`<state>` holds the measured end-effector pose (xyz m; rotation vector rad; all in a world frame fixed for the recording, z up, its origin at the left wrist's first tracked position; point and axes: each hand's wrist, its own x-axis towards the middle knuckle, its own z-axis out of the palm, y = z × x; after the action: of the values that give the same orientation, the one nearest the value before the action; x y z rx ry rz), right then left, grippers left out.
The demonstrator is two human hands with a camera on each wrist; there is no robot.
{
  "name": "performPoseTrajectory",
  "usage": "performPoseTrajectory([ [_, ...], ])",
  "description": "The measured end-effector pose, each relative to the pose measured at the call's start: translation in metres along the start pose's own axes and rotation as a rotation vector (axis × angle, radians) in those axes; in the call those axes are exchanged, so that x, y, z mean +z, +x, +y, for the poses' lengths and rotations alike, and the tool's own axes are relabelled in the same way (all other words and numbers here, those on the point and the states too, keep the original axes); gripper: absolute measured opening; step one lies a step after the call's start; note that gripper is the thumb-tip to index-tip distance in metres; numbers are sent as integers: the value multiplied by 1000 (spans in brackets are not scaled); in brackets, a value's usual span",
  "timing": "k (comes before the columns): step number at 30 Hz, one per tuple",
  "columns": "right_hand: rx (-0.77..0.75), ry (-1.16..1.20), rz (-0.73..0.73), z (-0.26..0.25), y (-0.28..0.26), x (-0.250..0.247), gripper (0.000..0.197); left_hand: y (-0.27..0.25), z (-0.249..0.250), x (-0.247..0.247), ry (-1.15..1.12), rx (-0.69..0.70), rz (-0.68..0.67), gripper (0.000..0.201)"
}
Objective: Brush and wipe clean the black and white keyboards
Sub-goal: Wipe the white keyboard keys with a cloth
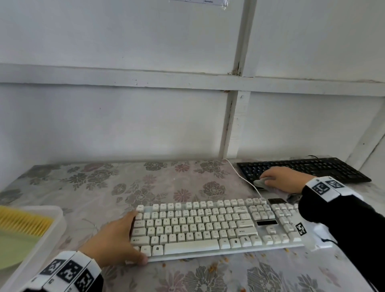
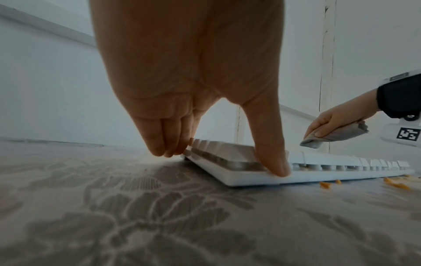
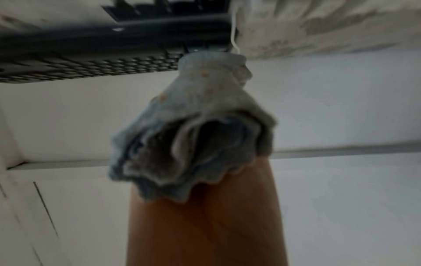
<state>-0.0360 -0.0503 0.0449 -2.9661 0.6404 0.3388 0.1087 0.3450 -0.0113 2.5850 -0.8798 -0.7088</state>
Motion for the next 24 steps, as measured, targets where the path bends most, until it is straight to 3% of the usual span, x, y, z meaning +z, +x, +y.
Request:
performPoseTrajectory([
  [7,18,-43,-137,14,2,37,31,1,1,-1,9,-13,-7,115],
  [13,218,-322,-236,40,3,28,34,2,0,0,-4,-10,-14,116],
  [16,244,-318,-168,23,4,9,29,2,-3,2,-31,-10,-15,116],
  [20,-88,11,35,-60,16,-7,23,3,-7,4,-89,12,-9,114],
  [24,-391,205,39,-191,16,10,35,3,-8,4,-104,23,-5,112],
])
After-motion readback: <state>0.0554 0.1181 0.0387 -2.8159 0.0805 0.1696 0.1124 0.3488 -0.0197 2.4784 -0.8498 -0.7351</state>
